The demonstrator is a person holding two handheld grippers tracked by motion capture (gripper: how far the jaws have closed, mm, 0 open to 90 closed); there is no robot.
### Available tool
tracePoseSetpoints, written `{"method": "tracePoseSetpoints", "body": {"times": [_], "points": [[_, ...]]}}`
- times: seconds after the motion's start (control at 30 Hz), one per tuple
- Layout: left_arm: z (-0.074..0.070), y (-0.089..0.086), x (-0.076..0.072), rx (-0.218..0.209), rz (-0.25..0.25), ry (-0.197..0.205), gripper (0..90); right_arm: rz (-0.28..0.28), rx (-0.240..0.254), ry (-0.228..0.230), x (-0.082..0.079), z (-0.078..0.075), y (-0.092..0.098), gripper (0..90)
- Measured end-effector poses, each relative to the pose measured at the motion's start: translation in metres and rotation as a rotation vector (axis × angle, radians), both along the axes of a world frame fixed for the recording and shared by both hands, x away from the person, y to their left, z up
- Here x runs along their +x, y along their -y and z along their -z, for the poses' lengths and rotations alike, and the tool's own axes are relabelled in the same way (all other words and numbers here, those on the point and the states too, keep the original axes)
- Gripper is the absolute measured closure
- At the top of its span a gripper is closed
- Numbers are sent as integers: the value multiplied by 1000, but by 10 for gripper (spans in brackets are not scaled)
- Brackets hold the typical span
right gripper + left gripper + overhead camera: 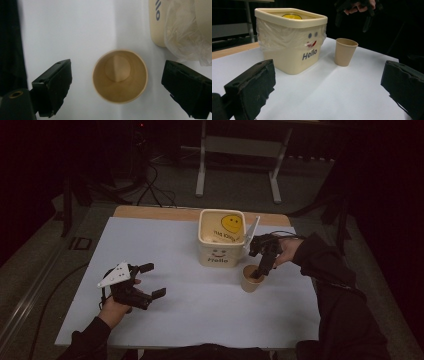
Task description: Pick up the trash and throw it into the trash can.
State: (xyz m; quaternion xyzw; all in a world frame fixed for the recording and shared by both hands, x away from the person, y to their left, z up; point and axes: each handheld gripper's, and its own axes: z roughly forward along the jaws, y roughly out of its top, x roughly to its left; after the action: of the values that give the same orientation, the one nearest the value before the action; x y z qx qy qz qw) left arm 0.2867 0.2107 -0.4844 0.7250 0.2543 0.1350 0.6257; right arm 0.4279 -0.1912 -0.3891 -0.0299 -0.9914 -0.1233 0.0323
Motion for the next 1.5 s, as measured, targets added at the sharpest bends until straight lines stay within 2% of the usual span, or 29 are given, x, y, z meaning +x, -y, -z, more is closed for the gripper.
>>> {"method": "tracePoseSetpoints", "body": {"times": [0.2, 0.6, 0.9, 1.23, 1.5], "points": [[0, -1, -1, -2, -4, -5, 6, 4, 2, -14, 0, 15, -1, 95], [1, 0, 0, 0, 4, -10, 6, 19, 9, -23, 1, 29, 1, 95], [1, 0, 0, 5, 11, -9, 6, 39, -20, -20, 3, 41, 4, 95], [1, 1, 0, 4, 14, -11, 6, 55, -34, -42, 7, 57, 8, 95], [2, 1, 0, 5, 15, -14, 6, 62, -40, -55, 8, 63, 10, 96]]}}
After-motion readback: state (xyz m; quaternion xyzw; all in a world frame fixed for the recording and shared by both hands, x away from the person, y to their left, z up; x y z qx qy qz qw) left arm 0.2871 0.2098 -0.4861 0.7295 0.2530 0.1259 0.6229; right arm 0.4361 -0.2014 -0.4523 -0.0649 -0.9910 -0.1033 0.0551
